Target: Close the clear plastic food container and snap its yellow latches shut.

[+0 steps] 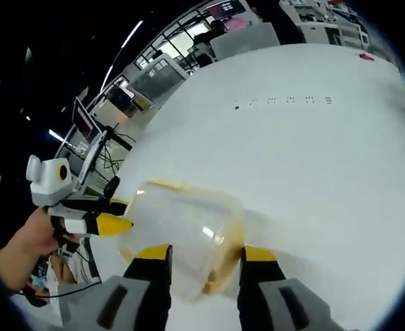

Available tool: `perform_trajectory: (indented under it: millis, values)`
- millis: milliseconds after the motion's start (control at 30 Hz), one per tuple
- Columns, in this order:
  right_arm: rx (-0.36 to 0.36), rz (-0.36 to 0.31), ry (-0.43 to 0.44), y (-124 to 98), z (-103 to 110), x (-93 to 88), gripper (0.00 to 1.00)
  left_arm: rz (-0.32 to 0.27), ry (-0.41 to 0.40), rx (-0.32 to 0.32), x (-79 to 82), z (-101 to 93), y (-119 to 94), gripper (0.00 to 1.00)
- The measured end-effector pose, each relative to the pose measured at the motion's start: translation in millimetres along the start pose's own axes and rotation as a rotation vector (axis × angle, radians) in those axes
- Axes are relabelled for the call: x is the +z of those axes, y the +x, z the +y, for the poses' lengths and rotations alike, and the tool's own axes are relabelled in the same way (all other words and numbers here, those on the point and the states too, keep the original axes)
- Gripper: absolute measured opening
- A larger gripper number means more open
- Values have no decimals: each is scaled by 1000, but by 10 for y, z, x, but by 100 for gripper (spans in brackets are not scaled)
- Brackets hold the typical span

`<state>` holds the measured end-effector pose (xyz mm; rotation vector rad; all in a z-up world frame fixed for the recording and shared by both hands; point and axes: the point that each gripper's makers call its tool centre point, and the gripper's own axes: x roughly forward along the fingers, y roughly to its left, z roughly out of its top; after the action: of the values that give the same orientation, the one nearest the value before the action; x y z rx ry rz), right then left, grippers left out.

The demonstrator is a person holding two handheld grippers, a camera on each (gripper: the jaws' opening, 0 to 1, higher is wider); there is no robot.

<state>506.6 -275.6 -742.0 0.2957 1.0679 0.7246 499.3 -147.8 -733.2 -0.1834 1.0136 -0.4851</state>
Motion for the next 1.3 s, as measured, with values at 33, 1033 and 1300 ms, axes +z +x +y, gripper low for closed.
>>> perform_trajectory:
  millis: [33, 1033, 1300]
  values:
    - [0, 1, -3, 3, 3, -2, 34, 0, 0, 1, 1, -2, 1, 30]
    - [13, 20, 51, -13, 72, -115, 34, -1, 7, -48, -8, 62, -37, 29]
    - [11, 32, 49, -40, 138, -227, 34, 8, 20, -50, -107, 31, -84, 30]
